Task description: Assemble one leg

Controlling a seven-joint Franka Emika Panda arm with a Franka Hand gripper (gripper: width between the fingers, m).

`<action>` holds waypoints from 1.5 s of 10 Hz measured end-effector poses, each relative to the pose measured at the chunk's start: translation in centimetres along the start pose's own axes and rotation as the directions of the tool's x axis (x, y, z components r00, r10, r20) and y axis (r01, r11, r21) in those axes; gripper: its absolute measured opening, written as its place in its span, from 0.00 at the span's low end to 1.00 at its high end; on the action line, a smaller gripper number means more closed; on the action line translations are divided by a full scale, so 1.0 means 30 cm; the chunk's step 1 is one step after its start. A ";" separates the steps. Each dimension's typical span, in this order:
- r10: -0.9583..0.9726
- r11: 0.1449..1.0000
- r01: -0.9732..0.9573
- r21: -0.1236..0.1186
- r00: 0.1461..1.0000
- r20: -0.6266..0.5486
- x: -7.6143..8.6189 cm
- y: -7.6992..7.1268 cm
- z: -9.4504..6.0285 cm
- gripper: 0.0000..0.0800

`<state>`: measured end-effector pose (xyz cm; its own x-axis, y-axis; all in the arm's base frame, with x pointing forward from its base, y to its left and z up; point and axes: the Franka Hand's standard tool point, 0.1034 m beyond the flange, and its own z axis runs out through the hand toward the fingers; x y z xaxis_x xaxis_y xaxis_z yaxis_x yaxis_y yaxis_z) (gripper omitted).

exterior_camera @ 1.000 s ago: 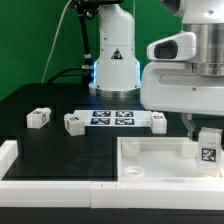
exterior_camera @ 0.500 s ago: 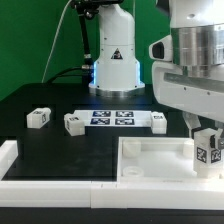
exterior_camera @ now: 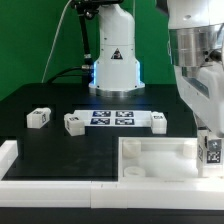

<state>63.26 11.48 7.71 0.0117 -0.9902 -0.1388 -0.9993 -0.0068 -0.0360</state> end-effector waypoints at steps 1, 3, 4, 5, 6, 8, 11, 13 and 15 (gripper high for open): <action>-0.028 1.000 0.028 0.000 1.000 0.000 0.000 0.000 0.000 0.36; -0.074 0.997 0.074 -0.002 0.997 0.001 -0.001 0.001 0.000 0.61; -0.167 0.986 0.167 0.000 0.986 -0.001 0.002 -0.002 -0.002 0.77; -0.300 0.954 0.300 0.002 0.954 -0.003 0.002 -0.003 -0.002 0.80; -0.399 0.917 0.399 -0.001 0.917 -0.005 0.001 -0.003 -0.003 0.80; -0.563 0.827 0.563 -0.007 0.827 -0.008 -0.011 0.000 0.000 0.81; -0.801 0.598 0.801 -0.030 0.598 -0.022 -0.019 -0.004 -0.004 0.81; -0.921 0.391 0.919 -0.058 0.390 -0.025 -0.031 -0.003 -0.004 0.81; -0.977 0.215 0.975 -0.063 0.215 -0.015 -0.002 -0.008 -0.007 0.81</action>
Offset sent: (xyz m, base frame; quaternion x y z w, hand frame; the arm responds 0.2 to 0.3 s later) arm 0.0030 -0.0009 0.0024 -0.0251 -0.0052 -0.0524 0.9983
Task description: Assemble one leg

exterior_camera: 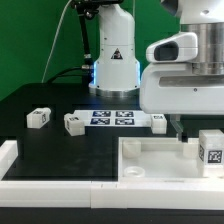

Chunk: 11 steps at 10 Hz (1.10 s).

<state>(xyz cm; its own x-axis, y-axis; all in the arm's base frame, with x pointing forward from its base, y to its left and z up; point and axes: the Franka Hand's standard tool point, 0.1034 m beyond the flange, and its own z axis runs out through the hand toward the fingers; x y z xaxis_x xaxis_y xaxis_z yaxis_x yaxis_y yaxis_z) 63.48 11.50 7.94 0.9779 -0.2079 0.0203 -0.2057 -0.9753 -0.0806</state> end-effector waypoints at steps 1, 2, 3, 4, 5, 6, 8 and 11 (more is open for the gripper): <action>-0.138 0.990 0.138 -0.006 0.990 0.000 0.004 0.014 0.000 0.81; -0.211 0.978 0.211 -0.007 0.978 -0.003 0.007 0.018 0.000 0.81; -0.233 0.973 0.233 -0.007 0.973 -0.005 0.007 0.017 0.000 0.81; -0.235 0.972 0.235 -0.007 0.972 -0.005 0.008 0.019 0.000 0.81; -0.234 0.972 0.234 -0.007 0.972 -0.005 0.008 0.019 0.000 0.78; -0.234 0.972 0.234 -0.007 0.972 -0.005 0.008 0.020 0.000 0.78; -0.233 0.972 0.233 -0.007 0.972 -0.005 0.008 0.020 0.000 0.36; -0.147 0.989 0.147 -0.002 0.989 -0.005 0.007 0.018 0.001 0.36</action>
Offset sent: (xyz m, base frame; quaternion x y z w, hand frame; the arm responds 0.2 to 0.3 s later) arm 0.0000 0.0000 0.0000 0.0000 0.0000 -0.0899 0.9960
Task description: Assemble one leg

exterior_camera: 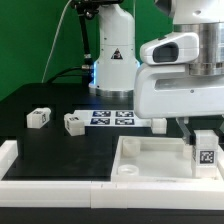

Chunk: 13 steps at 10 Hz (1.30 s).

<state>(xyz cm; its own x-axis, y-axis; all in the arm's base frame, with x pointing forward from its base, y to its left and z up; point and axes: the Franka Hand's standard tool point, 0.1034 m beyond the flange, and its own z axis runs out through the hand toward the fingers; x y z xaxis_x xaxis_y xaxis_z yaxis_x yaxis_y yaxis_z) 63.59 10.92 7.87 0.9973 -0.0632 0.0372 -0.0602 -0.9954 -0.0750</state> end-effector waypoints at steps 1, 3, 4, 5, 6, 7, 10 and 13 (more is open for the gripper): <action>0.243 0.970 -0.243 0.014 0.970 -0.001 0.000 -0.002 -0.001 0.36; 0.509 0.861 -0.509 0.023 0.861 0.007 -0.002 -0.013 0.000 0.36; 0.637 0.771 -0.637 0.023 0.771 0.012 -0.002 -0.012 -0.001 0.36; 0.694 0.719 -0.694 0.024 0.720 0.015 -0.001 -0.012 0.000 0.36; 0.801 0.598 -0.801 0.024 0.598 0.024 -0.002 -0.015 0.001 0.36; 0.864 0.501 -0.865 0.023 0.502 0.029 -0.003 -0.017 0.001 0.36; 0.984 0.170 -0.985 0.012 0.171 0.047 -0.005 -0.023 0.002 0.36; 0.997 -0.037 -0.999 0.004 -0.036 0.065 -0.002 -0.026 0.002 0.38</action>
Offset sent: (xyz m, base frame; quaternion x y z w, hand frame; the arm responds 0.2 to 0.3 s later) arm -0.0061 0.0014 0.0008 0.0095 -0.0031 0.3934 0.9193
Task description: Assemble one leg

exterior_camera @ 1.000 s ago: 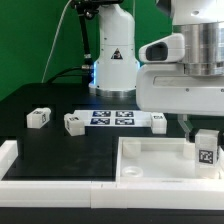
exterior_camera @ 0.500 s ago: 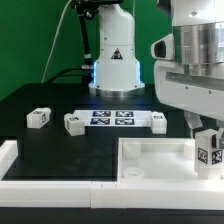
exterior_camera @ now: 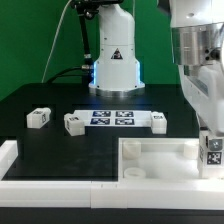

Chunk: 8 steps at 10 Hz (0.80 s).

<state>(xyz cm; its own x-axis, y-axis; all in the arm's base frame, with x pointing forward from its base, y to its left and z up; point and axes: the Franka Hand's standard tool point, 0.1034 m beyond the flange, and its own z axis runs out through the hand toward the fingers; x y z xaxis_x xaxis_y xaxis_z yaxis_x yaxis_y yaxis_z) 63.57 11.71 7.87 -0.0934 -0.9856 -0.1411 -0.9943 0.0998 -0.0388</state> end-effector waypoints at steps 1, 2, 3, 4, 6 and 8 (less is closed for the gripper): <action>-0.015 1.000 0.015 0.000 1.000 0.000 0.000 0.000 0.000 0.38; -0.027 1.000 0.027 0.000 1.000 0.000 0.000 0.000 0.000 0.60; -0.063 0.998 0.063 0.000 0.998 0.000 -0.001 0.000 0.000 0.60; -0.136 0.991 0.136 -0.002 0.991 0.000 0.001 -0.001 -0.002 0.77; -0.374 0.928 0.374 -0.001 0.928 -0.001 0.000 -0.008 -0.008 0.80; -0.592 0.806 0.592 -0.010 0.806 -0.007 -0.012 -0.004 -0.006 0.81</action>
Offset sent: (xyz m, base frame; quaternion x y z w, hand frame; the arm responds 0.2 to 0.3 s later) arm 0.0007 0.0033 0.0000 -0.0055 -0.0105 -0.0274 0.9996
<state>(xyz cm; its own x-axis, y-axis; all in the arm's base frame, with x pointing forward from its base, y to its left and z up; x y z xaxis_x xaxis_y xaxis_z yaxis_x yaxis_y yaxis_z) 63.70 12.02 8.11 0.5125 -0.8546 -0.0836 -0.8574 -0.5038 -0.1051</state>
